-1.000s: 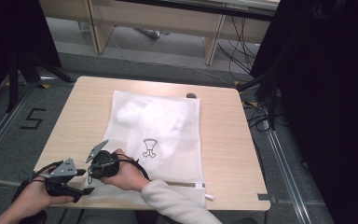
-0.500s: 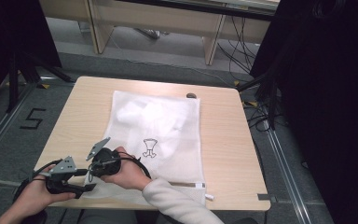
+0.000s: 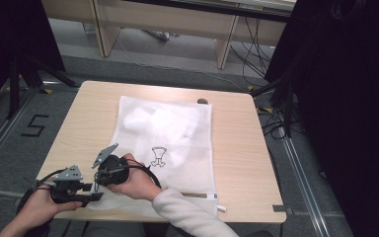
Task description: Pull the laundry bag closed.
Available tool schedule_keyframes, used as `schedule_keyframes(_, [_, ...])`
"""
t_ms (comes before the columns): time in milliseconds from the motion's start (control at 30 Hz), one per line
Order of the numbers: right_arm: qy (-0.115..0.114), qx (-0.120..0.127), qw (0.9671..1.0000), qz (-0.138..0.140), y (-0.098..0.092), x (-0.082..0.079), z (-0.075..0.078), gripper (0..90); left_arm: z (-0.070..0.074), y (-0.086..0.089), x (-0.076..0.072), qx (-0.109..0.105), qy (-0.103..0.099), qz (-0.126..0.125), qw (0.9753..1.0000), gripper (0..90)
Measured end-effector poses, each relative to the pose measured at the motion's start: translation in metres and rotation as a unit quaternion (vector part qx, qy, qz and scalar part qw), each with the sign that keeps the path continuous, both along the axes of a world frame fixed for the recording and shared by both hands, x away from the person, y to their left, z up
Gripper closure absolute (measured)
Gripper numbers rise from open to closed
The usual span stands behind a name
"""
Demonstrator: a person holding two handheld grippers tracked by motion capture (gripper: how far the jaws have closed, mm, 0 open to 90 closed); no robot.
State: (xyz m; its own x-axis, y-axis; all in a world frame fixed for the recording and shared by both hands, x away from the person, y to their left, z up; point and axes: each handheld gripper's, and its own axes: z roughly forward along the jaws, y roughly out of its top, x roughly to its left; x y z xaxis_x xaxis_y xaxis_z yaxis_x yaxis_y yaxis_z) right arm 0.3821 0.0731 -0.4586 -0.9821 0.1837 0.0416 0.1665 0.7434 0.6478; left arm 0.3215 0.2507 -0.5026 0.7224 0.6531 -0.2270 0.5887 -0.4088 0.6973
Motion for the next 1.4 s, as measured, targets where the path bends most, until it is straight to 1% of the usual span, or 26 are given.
schedule_keyframes(133, [0.004, 0.003, 1.0000, -0.002, 0.000, -0.001, 0.003, 81.7, 0.001, -0.001, -0.001, -0.003, 0.004, -0.002, 1.0000, 58.6])
schedule_keyframes(167, [0.003, 0.003, 1.0000, 0.000, 0.000, -0.001, 0.003, 81.8, 0.001, -0.001, 0.000, -0.008, 0.011, 0.006, 0.9999, 59.5])
schedule_keyframes(233, [-0.002, -0.003, 1.0000, -0.006, -0.001, -0.001, 0.003, 81.7, 0.002, -0.001, 0.000, -0.010, 0.009, 0.012, 0.9998, 61.2])
schedule_keyframes(267, [-0.008, -0.003, 1.0000, 0.001, -0.001, 0.000, 0.003, 81.8, 0.001, -0.001, 0.001, -0.008, 0.018, 0.017, 0.9997, 62.5])
schedule_keyframes(300, [0.003, 0.004, 1.0000, -0.001, -0.001, -0.002, 0.003, 81.7, 0.001, -0.001, 0.001, -0.008, 0.019, 0.018, 0.9996, 63.9])
schedule_keyframes(333, [0.010, 0.005, 0.9999, -0.006, -0.001, -0.003, 0.003, 81.7, 0.002, -0.001, 0.002, -0.004, 0.018, 0.020, 0.9996, 66.3])
schedule_keyframes(367, [0.005, 0.003, 1.0000, -0.002, -0.002, -0.002, 0.003, 81.8, 0.002, -0.002, 0.002, -0.007, 0.019, 0.018, 0.9996, 68.9])
schedule_keyframes(400, [0.009, 0.003, 0.9999, -0.005, -0.002, -0.003, 0.003, 81.7, 0.002, -0.002, 0.002, -0.007, 0.019, 0.018, 0.9996, 71.3])
schedule_keyframes(467, [0.005, 0.000, 0.9999, -0.010, -0.003, -0.002, 0.003, 81.7, 0.002, -0.002, 0.003, -0.002, 0.019, 0.022, 0.9996, 76.3])
schedule_keyframes(500, [-0.007, -0.003, 1.0000, -0.001, -0.004, 0.000, 0.003, 81.7, 0.003, -0.003, 0.003, -0.002, 0.023, 0.025, 0.9994, 78.6])
schedule_keyframes(533, [-0.004, -0.002, 1.0000, -0.003, -0.004, 0.000, 0.003, 81.7, 0.003, -0.004, 0.003, -0.003, 0.021, 0.028, 0.9994, 80.3])
schedule_keyframes(567, [0.003, 0.004, 1.0000, 0.000, -0.004, -0.001, 0.004, 81.8, 0.003, -0.005, 0.004, -0.004, 0.030, 0.034, 0.9990, 81.3])
schedule_keyframes(667, [0.009, 0.002, 0.9999, -0.007, -0.004, -0.003, 0.004, 81.7, 0.004, -0.005, 0.004, 0.001, 0.027, 0.032, 0.9991, 81.6])
schedule_keyframes(767, [0.006, 0.000, 1.0000, -0.003, -0.004, -0.003, 0.005, 81.8, 0.003, -0.006, 0.005, -0.002, 0.029, 0.031, 0.9991, 80.6])
schedule_keyframes(833, [0.007, -0.001, 1.0000, -0.004, -0.004, -0.003, 0.005, 81.8, 0.002, -0.007, 0.005, -0.001, 0.032, 0.033, 0.9989, 76.1])
schedule_keyframes(867, [0.001, 0.000, 1.0000, 0.003, -0.004, -0.002, 0.005, 81.7, 0.002, -0.007, 0.005, -0.001, 0.032, 0.033, 0.9989, 74.1])
schedule_keyframes(933, [0.001, 0.000, 1.0000, 0.002, -0.004, -0.002, 0.005, 81.8, 0.002, -0.008, 0.005, 0.009, 0.029, 0.036, 0.9989, 70.4])
schedule_keyframes(967, [0.002, 0.001, 1.0000, 0.001, -0.003, -0.003, 0.005, 81.8, 0.000, -0.008, 0.006, 0.005, 0.028, 0.035, 0.9990, 68.9])
schedule_keyframes(1000, [0.002, 0.002, 1.0000, 0.001, -0.003, -0.003, 0.005, 81.8, 0.000, -0.007, 0.007, 0.012, 0.027, 0.029, 0.9991, 68.2])
schedule_keyframes(1033, [0.002, 0.002, 1.0000, 0.002, -0.003, -0.003, 0.005, 81.8, 0.000, -0.007, 0.007, 0.012, 0.027, 0.029, 0.9991, 68.4])
schedule_keyframes(1067, [0.008, 0.000, 1.0000, -0.003, -0.003, -0.004, 0.005, 81.8, 0.000, -0.008, 0.006, 0.008, 0.028, 0.035, 0.9990, 70.0])
schedule_keyframes(1100, [0.007, 0.001, 1.0000, -0.004, -0.003, -0.004, 0.005, 81.8, 0.000, -0.009, 0.006, 0.003, 0.034, 0.027, 0.9990, 72.5])
schedule_keyframes(1167, [0.008, -0.002, 1.0000, -0.003, -0.004, -0.004, 0.004, 81.8, 0.001, -0.010, 0.006, 0.006, 0.032, 0.032, 0.9989, 77.6])
schedule_keyframes(1233, [0.001, -0.003, 1.0000, 0.002, -0.005, -0.003, 0.005, 81.8, 0.002, -0.009, 0.006, 0.003, 0.032, 0.033, 0.9989, 82.5])
schedule_keyframes(1300, [0.010, -0.001, 0.9999, -0.004, -0.006, -0.003, 0.005, 81.8, 0.003, -0.010, 0.006, 0.002, 0.035, 0.035, 0.9988, 84.2])
schedule_keyframes(1400, [0.005, -0.006, 1.0000, -0.001, -0.007, -0.003, 0.005, 81.8, 0.004, -0.010, 0.005, 0.003, 0.037, 0.039, 0.9986, 84.9])
